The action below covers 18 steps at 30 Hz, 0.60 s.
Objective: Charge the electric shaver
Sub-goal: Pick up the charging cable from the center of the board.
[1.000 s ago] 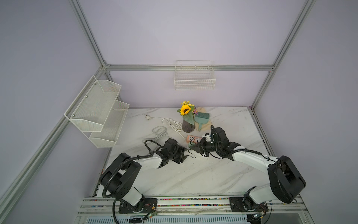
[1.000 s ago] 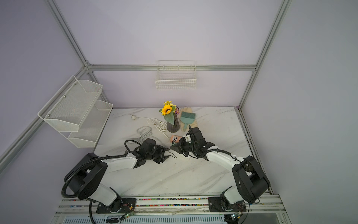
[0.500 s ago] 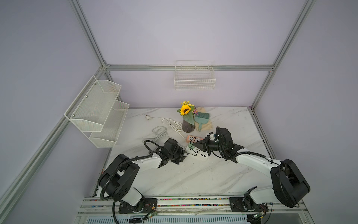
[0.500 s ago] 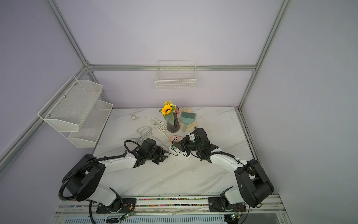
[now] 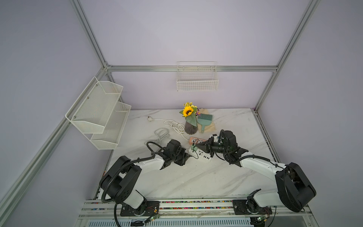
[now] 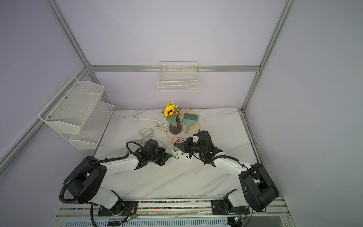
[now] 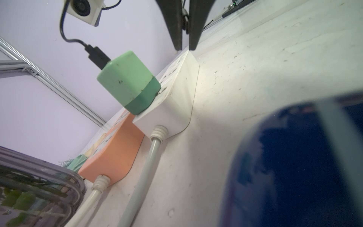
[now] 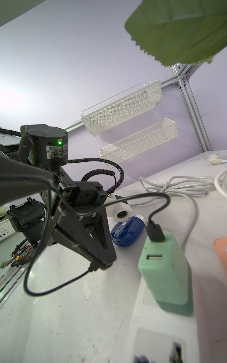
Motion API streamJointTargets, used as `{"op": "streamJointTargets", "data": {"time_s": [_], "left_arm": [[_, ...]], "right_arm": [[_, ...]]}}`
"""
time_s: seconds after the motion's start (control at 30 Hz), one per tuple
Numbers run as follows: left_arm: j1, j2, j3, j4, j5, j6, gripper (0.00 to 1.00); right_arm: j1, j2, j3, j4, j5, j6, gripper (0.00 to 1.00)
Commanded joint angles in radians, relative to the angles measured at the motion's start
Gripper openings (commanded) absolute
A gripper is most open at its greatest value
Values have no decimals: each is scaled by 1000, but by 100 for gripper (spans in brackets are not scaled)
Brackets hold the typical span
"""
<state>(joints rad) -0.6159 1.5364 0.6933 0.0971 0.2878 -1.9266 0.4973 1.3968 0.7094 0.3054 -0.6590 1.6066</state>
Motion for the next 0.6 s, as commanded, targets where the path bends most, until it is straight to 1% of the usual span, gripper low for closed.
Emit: {"op": "streamJointTargets", "data": {"time_s": [0.0, 0.03, 0.13, 0.23, 0.27, 0.3, 0.37, 0.4, 0.5, 0.57], "left_arm": [[-2, -14, 25, 17, -17, 2, 3], [-2, -19, 26, 8, -20, 4, 0], [-2, -40, 32, -26, -37, 13, 0], [-1, -69, 47, -73, -57, 28, 0], [-2, -81, 59, -98, -64, 35, 0], [1, -93, 68, -123, -74, 44, 0], [5, -116, 87, -181, -98, 60, 0], [8, -163, 95, -214, -118, 72, 0], [19, -211, 107, -263, -152, 94, 0], [28, -229, 104, -256, -153, 96, 0]], "right_arm": [[-4, -21, -14, 48, 19, 38, 0], [-5, -22, -15, 47, 17, 36, 0], [-5, -21, -26, 42, 19, 35, 0], [-5, -69, -24, -21, 32, 5, 0], [-5, -85, -14, -66, 39, -22, 2], [-5, -105, -8, -120, 51, -42, 11], [-5, -160, -13, -164, 86, -56, 28], [-5, -191, -6, -217, 104, -76, 35], [-2, -260, 24, -348, 123, -116, 48], [32, -289, 37, -402, 133, -122, 51]]}}
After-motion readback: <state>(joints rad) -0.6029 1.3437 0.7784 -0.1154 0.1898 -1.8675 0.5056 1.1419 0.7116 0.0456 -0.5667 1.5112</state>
